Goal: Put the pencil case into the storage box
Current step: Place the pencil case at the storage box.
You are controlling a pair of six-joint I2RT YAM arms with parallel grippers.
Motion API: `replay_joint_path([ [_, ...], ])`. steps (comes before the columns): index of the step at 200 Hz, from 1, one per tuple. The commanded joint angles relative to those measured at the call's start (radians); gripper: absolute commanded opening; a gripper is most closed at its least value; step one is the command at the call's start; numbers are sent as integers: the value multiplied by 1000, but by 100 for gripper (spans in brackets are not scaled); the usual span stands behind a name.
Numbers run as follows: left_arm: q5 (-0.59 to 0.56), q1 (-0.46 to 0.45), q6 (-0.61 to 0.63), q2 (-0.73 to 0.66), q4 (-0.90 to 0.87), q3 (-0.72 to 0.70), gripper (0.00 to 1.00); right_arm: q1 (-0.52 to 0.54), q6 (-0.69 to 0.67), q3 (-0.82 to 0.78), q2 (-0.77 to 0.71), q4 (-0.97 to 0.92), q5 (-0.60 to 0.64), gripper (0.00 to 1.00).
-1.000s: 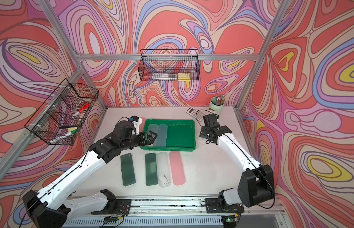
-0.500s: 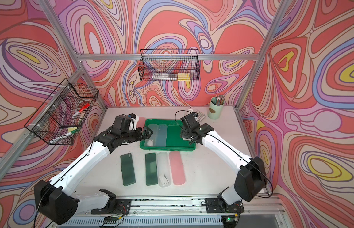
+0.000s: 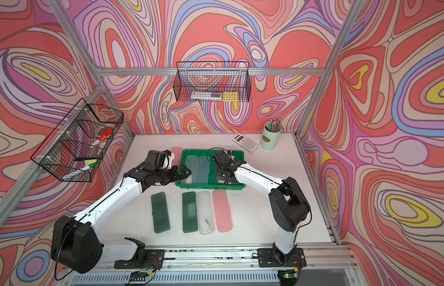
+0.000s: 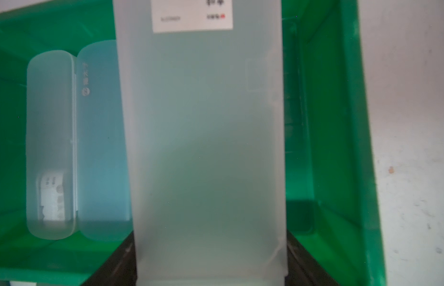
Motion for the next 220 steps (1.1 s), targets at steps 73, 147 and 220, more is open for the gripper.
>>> replay_joint_path([
  [73, 40, 9, -9, 11, 94, -49, 99, 18, -4, 118, 158, 37, 31, 59],
  [147, 34, 10, -14, -8, 87, -59, 99, 18, 12, 202, 296, 47, -7, 59],
  [220, 44, 10, -16, -37, 78, -68, 99, 18, -18, 164, 313, 78, -54, 78],
])
